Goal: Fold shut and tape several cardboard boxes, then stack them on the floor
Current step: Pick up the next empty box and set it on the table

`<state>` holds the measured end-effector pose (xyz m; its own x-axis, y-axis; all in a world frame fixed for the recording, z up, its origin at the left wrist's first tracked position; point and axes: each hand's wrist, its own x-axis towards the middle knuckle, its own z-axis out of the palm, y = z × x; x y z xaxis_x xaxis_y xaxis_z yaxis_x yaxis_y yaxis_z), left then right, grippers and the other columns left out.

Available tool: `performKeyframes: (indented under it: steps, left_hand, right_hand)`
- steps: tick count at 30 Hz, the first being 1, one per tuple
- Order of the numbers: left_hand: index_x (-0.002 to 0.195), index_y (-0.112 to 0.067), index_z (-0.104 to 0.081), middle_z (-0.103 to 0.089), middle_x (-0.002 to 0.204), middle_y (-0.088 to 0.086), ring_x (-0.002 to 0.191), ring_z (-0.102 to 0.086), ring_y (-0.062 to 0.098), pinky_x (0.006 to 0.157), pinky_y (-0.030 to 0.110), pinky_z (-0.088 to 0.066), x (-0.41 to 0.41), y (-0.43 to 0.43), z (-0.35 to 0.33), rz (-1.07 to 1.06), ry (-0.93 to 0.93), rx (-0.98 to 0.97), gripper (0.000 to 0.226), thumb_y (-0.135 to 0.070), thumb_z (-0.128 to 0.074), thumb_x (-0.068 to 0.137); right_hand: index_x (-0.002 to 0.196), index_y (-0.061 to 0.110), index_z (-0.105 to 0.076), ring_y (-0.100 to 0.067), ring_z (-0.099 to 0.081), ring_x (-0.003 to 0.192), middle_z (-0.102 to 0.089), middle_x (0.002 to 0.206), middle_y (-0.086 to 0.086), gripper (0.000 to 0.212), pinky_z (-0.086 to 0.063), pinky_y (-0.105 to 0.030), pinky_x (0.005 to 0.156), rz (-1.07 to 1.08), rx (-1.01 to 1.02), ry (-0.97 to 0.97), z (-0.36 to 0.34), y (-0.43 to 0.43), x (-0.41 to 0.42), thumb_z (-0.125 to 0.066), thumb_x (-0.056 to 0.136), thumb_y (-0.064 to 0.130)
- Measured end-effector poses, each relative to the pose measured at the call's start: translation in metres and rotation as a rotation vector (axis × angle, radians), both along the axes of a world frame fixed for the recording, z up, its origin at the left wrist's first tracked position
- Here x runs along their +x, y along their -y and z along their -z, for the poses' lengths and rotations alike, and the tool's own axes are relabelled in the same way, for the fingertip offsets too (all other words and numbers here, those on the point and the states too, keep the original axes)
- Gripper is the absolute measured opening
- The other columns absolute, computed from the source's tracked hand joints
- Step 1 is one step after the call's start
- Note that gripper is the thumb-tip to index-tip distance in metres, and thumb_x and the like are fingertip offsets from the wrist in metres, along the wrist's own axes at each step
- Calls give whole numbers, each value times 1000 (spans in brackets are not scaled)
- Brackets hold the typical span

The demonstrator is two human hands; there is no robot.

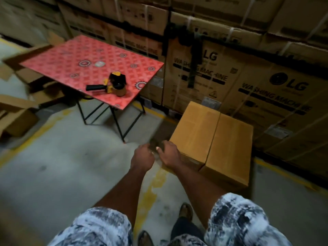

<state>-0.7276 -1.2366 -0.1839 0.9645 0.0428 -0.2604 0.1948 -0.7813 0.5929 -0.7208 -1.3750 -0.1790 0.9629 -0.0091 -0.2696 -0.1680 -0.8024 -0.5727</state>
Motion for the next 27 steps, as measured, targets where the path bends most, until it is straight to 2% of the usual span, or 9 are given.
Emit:
performKeyframes:
  steps: [7, 12, 19, 27]
  left_hand:
    - [141, -14, -53, -55, 141, 11, 132, -49, 28, 112, 36, -39, 11, -95, 13, -141, -7, -24, 48, -22, -60, 94]
    - [140, -12, -55, -56, 141, 10, 131, -51, 27, 111, 34, -38, 43, -151, 22, -224, -7, -46, 46, -22, -61, 95]
    - [144, -8, -51, -53, 145, 12, 134, -50, 27, 113, 35, -37, 110, -249, 28, -274, -67, -3, 50, -24, -61, 98]
    - [141, -10, -54, -58, 140, 12, 129, -55, 28, 110, 38, -44, 177, -350, 18, -433, -58, -2, 49, -22, -63, 95]
  right_hand:
    - [141, 10, -51, -32, -47, 131, -54, 141, -15, 50, -40, -39, 107, -174, -50, 15, -3, -90, 29, -53, 101, 39]
    - [145, 9, -48, -30, -44, 137, -50, 147, -14, 50, -33, -37, 113, -280, -66, 9, 7, -149, 71, -53, 102, 35]
    - [138, 8, -53, -33, -50, 129, -55, 140, -15, 48, -42, -41, 106, -358, -53, -38, 17, -243, 158, -55, 99, 36]
    - [142, 9, -51, -30, -48, 132, -53, 142, -14, 51, -41, -40, 108, -503, -36, -21, 13, -351, 248, -55, 99, 37]
